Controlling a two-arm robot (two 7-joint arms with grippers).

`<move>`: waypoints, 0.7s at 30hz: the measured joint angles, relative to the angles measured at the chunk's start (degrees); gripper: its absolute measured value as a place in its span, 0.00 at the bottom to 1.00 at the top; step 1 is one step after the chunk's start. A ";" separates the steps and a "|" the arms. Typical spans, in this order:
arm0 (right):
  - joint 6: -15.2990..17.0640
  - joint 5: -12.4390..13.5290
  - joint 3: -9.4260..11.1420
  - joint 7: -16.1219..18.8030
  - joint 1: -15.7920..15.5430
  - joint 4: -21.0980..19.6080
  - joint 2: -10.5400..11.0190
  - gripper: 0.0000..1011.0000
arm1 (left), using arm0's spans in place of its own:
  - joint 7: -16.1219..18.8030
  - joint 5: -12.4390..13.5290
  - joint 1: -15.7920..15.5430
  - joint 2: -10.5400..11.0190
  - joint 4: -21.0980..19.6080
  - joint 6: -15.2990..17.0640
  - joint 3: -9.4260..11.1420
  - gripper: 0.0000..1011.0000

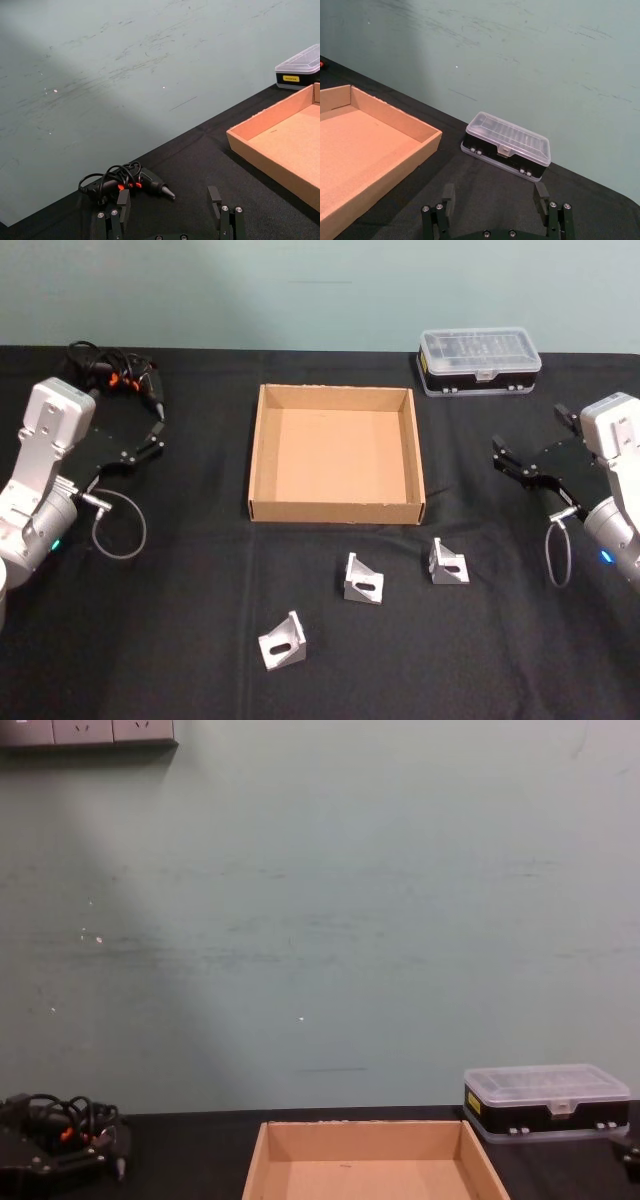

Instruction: Use one hand to pick up the angle iron from the table and place it into the box.

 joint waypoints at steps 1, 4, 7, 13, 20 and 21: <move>0.00 0.00 0.00 0.00 0.00 0.00 0.00 0.99 | 0.00 0.00 0.00 0.00 0.00 0.00 0.00 0.99; 0.00 0.00 0.00 0.00 0.00 0.00 0.00 0.99 | 0.00 0.00 0.00 0.00 0.00 0.00 0.00 0.99; 0.00 0.00 0.00 0.00 0.00 0.00 0.00 0.99 | 0.00 0.00 0.00 0.00 0.00 0.00 0.00 0.99; 0.00 0.00 0.00 0.00 0.00 0.00 0.00 0.99 | 0.00 0.00 0.00 0.00 0.00 0.00 0.00 0.99; 0.00 0.00 0.00 0.00 0.00 0.00 0.00 0.99 | 0.00 0.00 0.00 0.00 0.00 0.00 0.00 0.99; 0.00 0.00 0.00 0.00 0.00 0.00 0.00 0.99 | 0.00 0.00 0.00 0.00 0.00 0.00 0.00 0.99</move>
